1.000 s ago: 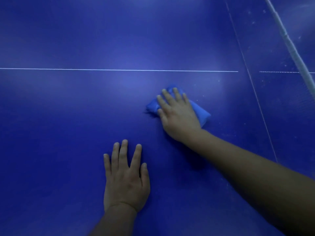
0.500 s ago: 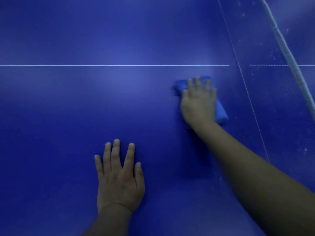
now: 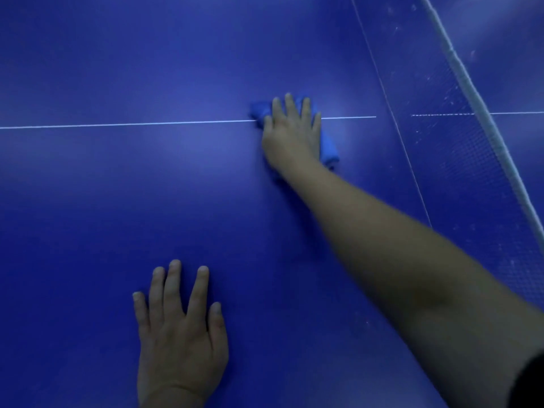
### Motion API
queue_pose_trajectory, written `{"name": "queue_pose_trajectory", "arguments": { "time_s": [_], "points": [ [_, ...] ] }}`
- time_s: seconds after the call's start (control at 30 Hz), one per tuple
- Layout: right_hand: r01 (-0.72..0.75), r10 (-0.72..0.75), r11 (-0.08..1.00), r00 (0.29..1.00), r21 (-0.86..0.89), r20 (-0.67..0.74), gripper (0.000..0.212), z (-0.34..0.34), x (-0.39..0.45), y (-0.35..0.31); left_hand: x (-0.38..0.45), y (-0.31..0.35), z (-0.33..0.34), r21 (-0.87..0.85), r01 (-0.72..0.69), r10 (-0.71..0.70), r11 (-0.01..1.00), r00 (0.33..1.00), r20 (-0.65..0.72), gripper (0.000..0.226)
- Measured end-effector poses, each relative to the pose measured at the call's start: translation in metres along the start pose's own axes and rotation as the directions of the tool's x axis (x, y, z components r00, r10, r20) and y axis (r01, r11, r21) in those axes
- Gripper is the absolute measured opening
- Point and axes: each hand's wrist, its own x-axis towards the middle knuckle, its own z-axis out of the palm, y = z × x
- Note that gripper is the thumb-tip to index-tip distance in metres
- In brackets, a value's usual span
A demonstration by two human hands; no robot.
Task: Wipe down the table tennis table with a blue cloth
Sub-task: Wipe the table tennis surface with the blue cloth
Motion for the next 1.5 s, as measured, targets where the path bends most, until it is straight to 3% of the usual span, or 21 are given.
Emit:
{"name": "queue_pose_trajectory", "arguments": {
  "time_s": [0.13,0.3,0.4,0.53,0.67,0.8,0.9,0.97,1.13,1.23,1.3,1.5],
  "points": [
    [-0.221,0.221,0.975,0.974,0.008,-0.042,0.053,-0.019,0.04,0.064,0.0,0.002,0.001,0.008,0.013,-0.013,1.0,1.0,0.023,0.063],
    [-0.422,0.425,0.905,0.902,0.049,-0.076,0.057,-0.028,-0.058,0.127,0.001,0.001,0.003,-0.017,-0.001,0.001,1.0,1.0,-0.001,0.063],
    [-0.356,0.352,0.934,0.931,-0.03,-0.101,0.056,-0.015,-0.084,0.107,0.0,0.001,0.003,-0.011,-0.023,0.023,1.0,0.999,-0.024,0.063],
    [-0.128,0.126,0.991,0.991,-0.037,-0.036,0.054,-0.019,-0.007,0.074,0.001,0.002,0.002,0.002,-0.009,0.009,1.0,1.0,-0.018,0.063],
    [-0.215,0.215,0.976,0.976,-0.009,-0.017,0.054,-0.035,0.042,0.105,0.0,0.005,0.0,-0.001,0.02,-0.02,1.0,0.999,0.029,0.064],
    [-0.342,0.342,0.94,0.938,0.015,-0.058,0.054,-0.033,-0.066,0.152,0.0,0.003,-0.001,-0.004,0.023,-0.023,1.0,0.998,0.055,0.065],
    [-0.336,0.332,0.941,0.941,-0.047,-0.069,0.054,-0.024,-0.184,0.156,0.0,0.005,-0.002,-0.014,0.018,-0.017,1.0,0.998,0.054,0.065],
    [-0.32,0.317,0.943,0.947,-0.09,-0.042,0.054,-0.02,-0.21,0.151,0.001,0.005,-0.003,-0.01,0.015,-0.015,1.0,0.998,0.062,0.065],
    [-0.192,0.189,0.975,0.981,-0.109,-0.032,0.053,-0.028,-0.098,0.131,0.0,0.005,-0.005,0.019,0.03,-0.032,0.999,0.994,0.109,0.067],
    [-0.223,0.222,0.972,0.975,-0.077,-0.021,0.053,-0.034,-0.057,0.136,-0.001,0.007,-0.006,0.043,0.024,-0.029,0.999,0.992,0.125,0.067],
    [-0.27,0.267,0.961,0.963,-0.069,-0.04,0.053,-0.035,-0.086,0.153,-0.001,0.006,-0.007,0.044,0.03,-0.035,0.999,0.991,0.133,0.068],
    [-0.342,0.343,0.938,0.939,-0.053,0.014,0.064,-0.029,-0.278,0.167,0.0,0.008,-0.008,0.037,0.025,-0.03,0.999,0.99,0.14,0.067]
  ]
}}
